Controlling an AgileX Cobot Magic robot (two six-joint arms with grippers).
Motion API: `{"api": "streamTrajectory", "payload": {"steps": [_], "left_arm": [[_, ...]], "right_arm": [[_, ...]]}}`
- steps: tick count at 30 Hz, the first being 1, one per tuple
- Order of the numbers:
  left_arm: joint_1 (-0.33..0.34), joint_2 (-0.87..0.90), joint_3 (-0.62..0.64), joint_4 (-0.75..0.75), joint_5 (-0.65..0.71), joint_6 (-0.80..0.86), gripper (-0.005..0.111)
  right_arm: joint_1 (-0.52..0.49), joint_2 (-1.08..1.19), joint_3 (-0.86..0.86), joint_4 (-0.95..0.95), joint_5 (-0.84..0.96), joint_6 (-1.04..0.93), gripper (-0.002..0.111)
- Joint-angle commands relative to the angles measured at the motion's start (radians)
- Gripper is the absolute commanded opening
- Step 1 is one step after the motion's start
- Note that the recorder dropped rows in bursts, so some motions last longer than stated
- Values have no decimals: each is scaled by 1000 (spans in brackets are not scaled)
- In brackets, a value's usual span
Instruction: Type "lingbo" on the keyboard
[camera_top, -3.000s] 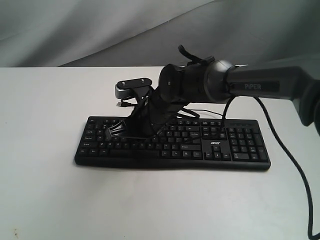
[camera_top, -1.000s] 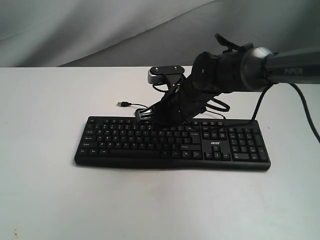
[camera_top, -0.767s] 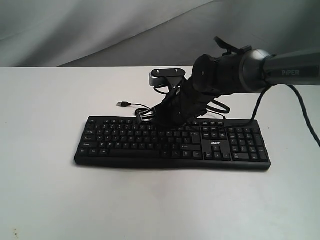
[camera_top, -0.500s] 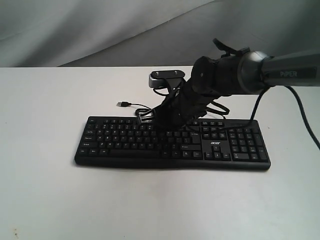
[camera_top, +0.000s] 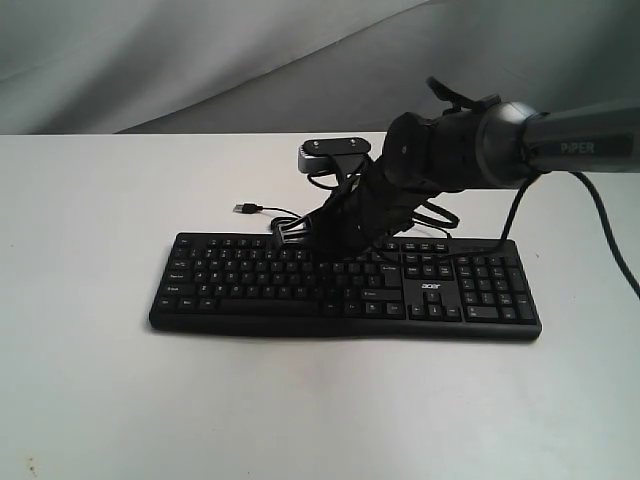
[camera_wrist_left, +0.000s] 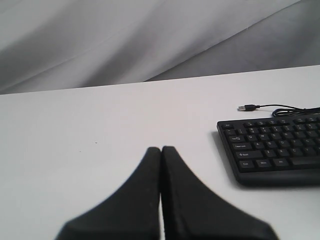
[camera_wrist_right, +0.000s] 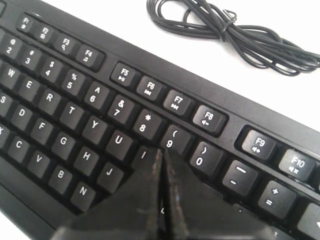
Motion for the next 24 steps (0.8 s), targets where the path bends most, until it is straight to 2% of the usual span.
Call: {"api": "streamTrajectory", "payload": {"steps": [1,17,24], "left_arm": [[2,-3,4,-8,-5,-4,1],[2,-3,4,-8,-5,-4,1],[2,-3,4,-8,-5,-4,1]], "right_arm": [[-9,1,4,-3,-13,2,0],[-9,30,4,14,-13,2,0],[-9,-50,4,15,-18,-36,0]]}}
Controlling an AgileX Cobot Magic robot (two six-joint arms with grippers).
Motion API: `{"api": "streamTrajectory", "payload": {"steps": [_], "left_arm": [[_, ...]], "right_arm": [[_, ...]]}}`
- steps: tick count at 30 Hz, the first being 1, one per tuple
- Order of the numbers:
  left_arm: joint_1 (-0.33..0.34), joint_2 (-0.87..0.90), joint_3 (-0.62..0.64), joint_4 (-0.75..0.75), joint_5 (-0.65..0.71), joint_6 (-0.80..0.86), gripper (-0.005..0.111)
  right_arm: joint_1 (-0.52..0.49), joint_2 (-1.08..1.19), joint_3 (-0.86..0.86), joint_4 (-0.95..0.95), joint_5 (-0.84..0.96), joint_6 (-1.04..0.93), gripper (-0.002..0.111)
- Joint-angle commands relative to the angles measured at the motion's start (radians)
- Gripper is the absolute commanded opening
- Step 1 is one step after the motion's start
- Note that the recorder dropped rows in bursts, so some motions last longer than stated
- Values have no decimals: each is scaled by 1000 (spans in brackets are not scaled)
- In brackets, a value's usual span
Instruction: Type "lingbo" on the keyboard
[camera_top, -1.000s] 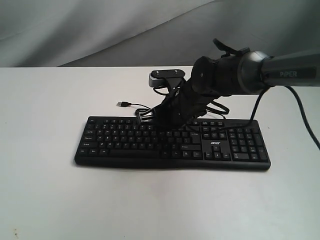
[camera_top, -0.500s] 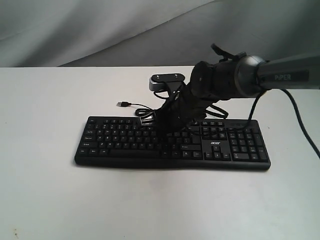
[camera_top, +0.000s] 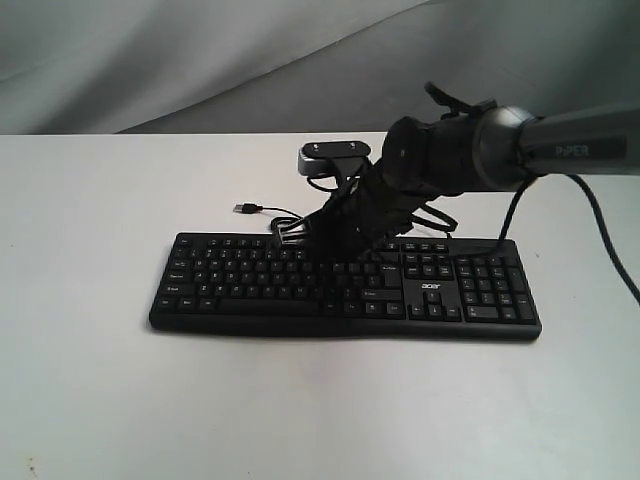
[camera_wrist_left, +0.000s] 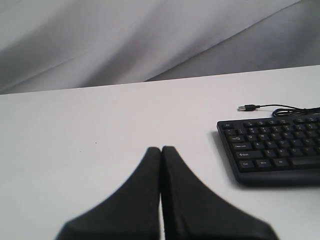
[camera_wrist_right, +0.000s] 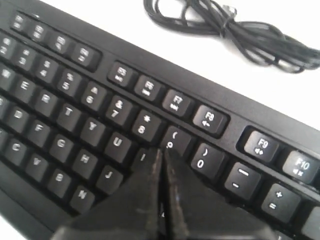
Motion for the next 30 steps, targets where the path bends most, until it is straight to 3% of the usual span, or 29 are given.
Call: {"api": "streamTrajectory", "payload": {"steps": [1,6,12,17,25,30], "left_arm": [[2,-3,4,-8,-5,-4,1],[2,-3,4,-8,-5,-4,1],[2,-3,4,-8,-5,-4,1],[2,-3,4,-8,-5,-4,1],[2,-3,4,-8,-5,-4,1],[2,-3,4,-8,-5,-4,1]], "right_arm": [[-9,-82,4,2,-9,-56,0],[1,-141,67,40,17,-167,0],[-8,-503,291,41,-30,-190,0],[-16,-819,306,16,-25,-180,0],[-17,-1105,306,-179,135,-168,0],[-110,-1218,385,-187,122,-160,0]]}}
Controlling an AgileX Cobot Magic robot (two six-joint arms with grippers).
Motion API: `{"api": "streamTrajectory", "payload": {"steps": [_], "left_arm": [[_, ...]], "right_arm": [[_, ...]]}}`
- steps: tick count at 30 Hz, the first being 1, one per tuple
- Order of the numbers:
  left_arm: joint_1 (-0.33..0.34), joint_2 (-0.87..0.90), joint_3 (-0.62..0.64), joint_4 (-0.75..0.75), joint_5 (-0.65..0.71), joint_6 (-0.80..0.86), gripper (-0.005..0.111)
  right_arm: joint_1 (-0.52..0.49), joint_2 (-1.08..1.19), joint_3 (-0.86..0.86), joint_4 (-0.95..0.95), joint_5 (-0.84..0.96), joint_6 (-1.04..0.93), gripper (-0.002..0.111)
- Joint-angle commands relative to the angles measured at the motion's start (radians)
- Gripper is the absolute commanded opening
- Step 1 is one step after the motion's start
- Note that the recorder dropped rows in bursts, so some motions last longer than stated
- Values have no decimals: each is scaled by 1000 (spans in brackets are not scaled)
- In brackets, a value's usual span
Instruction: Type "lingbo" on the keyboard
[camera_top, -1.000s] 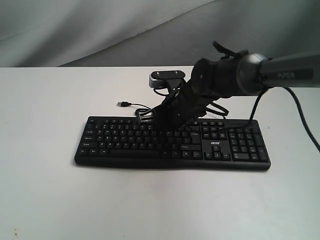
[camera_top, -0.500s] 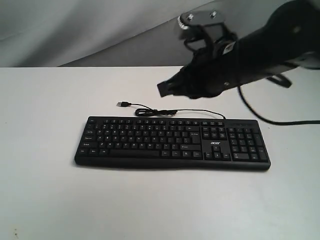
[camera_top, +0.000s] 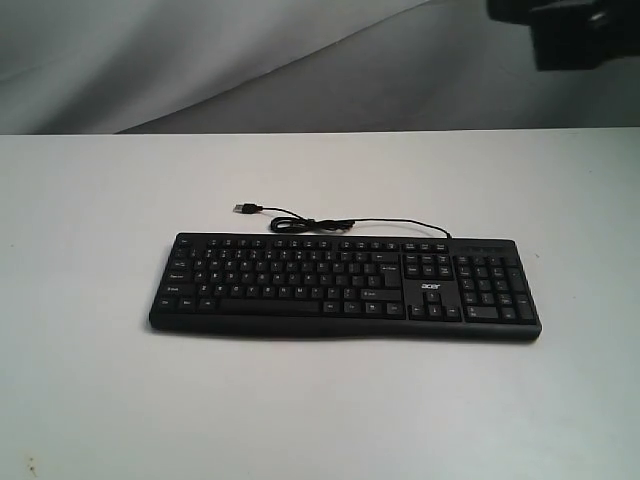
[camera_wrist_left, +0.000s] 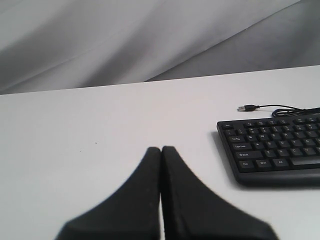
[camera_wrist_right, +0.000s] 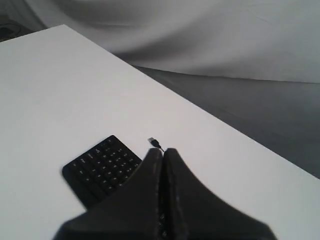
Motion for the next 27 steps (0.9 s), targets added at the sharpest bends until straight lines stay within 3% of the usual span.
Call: {"api": "streamTrajectory", "payload": {"steps": [1,9,13,20,27], "left_arm": [[2,-3,4,-8,-5,-4,1],[2,-3,4,-8,-5,-4,1],[2,-3,4,-8,-5,-4,1],[2,-3,4,-8,-5,-4,1],[2,-3,4,-8,-5,-4,1]], "right_arm": [[-115,-111,104,1,-12,26,0],[-447,-435,509,104,-205,33,0],[-555,-612,682,101,-269,33,0],[-576,-826,840,60,-303,33,0],[-576,-868,935,48,-333,42,0]]}}
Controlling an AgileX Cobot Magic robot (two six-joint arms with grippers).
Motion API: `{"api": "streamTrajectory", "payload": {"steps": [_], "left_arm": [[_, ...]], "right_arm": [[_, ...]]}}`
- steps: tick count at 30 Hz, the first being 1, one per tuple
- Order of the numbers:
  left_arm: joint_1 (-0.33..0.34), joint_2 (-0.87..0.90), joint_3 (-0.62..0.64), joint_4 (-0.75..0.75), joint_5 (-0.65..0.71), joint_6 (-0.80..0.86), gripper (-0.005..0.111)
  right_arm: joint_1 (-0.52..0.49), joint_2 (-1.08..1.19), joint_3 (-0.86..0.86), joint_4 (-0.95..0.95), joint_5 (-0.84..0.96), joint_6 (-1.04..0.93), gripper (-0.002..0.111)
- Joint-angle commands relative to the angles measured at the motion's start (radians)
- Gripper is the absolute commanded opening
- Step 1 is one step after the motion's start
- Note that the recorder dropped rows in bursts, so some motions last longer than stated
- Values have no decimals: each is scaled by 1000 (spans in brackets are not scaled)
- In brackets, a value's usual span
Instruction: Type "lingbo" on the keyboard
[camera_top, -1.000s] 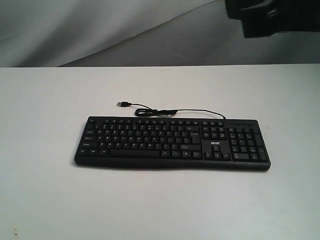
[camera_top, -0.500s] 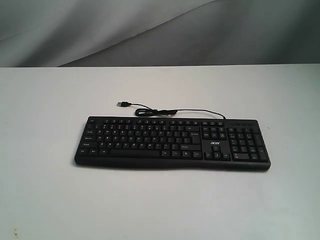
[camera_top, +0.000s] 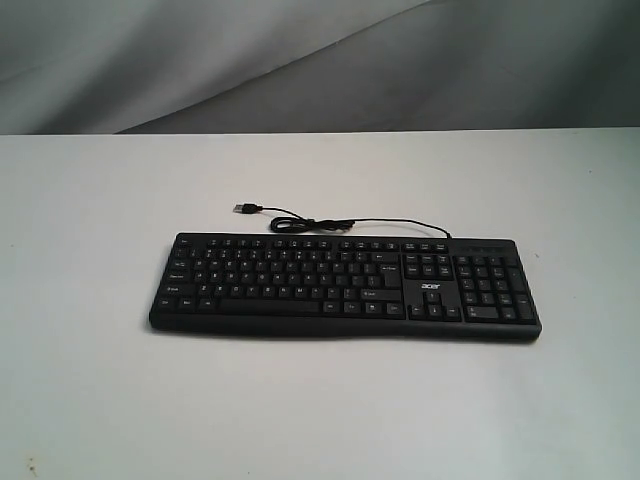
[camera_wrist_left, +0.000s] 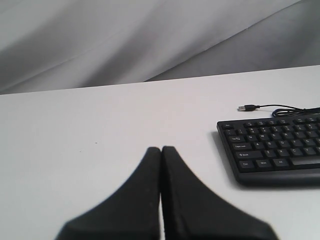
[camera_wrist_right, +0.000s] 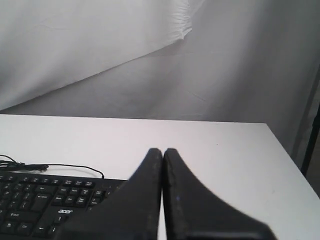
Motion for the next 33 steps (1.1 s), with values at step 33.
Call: {"api": "streamTrajectory", "payload": {"steps": [33], "left_arm": [[2,-3,4,-8,-5,-4,1]], "right_arm": [[-9,-148,227,-280,20,224,0]]}}
